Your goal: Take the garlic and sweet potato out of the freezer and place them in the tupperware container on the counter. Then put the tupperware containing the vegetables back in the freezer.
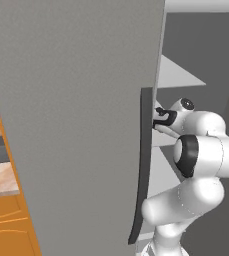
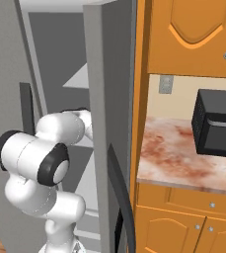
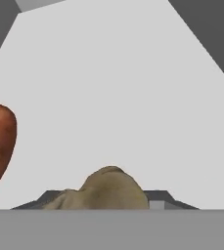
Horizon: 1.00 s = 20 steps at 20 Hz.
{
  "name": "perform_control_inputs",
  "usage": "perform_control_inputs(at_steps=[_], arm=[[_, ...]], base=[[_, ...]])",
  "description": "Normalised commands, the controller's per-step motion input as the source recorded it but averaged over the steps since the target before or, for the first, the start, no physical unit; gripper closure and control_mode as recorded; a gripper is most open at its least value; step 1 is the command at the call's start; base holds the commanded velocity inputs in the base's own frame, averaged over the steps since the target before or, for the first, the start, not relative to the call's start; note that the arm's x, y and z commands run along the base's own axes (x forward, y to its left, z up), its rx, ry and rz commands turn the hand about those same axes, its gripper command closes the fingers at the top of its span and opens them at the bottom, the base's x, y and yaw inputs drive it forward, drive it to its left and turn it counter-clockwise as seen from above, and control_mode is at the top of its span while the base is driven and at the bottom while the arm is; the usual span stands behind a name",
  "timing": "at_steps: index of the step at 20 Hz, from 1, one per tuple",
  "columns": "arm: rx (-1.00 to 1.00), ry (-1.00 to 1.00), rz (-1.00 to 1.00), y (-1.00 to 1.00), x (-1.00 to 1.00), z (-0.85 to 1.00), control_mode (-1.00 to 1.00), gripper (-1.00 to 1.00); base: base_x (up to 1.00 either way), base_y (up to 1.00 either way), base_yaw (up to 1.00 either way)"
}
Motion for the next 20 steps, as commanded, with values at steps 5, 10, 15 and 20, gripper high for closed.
perform_control_inputs(at_steps=[5, 10, 15, 20], arm=[[0.0, -0.01, 0.0, 0.03, -0.41, 0.0, -1.0, 1.0], [0.0, -0.09, 0.0, -0.01, -0.81, 0.57, -1.0, 1.0], [0.0, -0.01, 0.0, 0.0, -0.99, 0.71, -1.0, 1.0], [0.0, 0.0, 0.0, 0.0, -1.0, 0.62, -1.0, 1.0]], base=[[0.0, 0.0, 0.0], [0.0, 0.0, 0.0], [0.0, 0.0, 0.0], [0.0, 0.0, 0.0]])
